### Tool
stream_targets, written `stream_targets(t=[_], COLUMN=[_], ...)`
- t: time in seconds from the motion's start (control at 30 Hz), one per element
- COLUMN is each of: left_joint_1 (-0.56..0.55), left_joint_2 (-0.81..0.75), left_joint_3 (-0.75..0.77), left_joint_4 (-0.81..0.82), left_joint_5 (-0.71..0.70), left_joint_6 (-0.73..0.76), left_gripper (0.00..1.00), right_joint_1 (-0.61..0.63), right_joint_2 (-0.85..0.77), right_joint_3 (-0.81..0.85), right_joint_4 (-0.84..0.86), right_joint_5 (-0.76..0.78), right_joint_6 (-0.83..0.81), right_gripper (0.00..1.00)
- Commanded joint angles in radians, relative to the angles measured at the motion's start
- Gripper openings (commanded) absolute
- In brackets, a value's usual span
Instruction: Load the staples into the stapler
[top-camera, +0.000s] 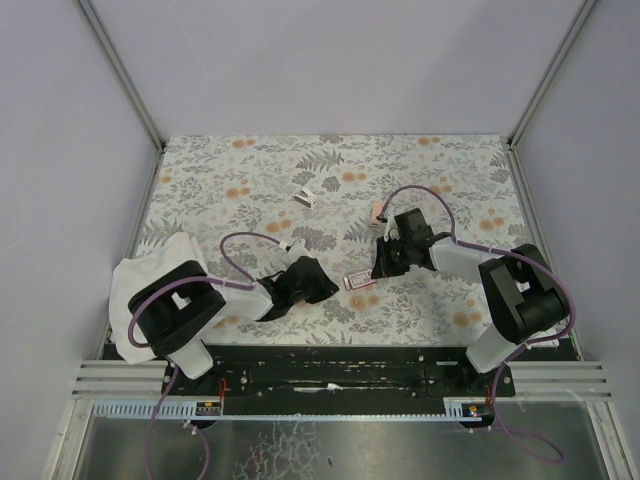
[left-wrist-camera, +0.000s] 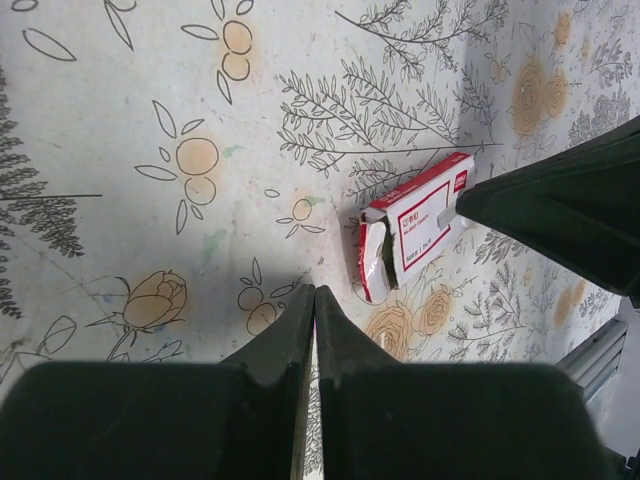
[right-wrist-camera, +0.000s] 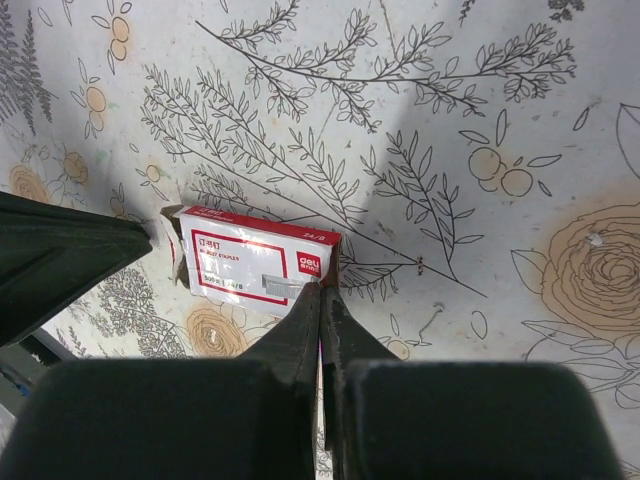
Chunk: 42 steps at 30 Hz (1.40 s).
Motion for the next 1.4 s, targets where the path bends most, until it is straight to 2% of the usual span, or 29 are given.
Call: stream_targets(t=[0.0,0.17,0.3,0.43,1.37], left_joint_1=[0.007,0.006,0.005,0.007,0.018], left_joint_2=[-0.028,-0.049,-0.046,-0.006,0.158], left_joint_3=[-0.004,-0.015,0.001,0.045,0.091], left_joint_4=[-0.061,-0.020,0.034,0.054,0.123], left_joint_5=[-0.049,-0.030,0.014,0.048,0.100], left_joint_6=[0.031,0.041,0.058,0.076,0.030], left_gripper=[0.00,0.00,0.15,0.22,0.12], right_joint_1=[-0.003,-0.004,-0.003,-0.003,-0.003], right_joint_2=[-0.020,-0.017,-0.007,-0.005,-0.004], right_joint_3=[0.031,0.031,0.034,0.034,0.028], right_joint_4=[-0.027,-0.015,-0.013,-0.014,-0.004], right_joint_5=[0.067,0.029,0.012,0.007,-0.013], right_joint_6=[-0.018,-0.023,-0.024,-0.022,-0.022], right_gripper=[0.00,0.00,0.08,0.13,0.13])
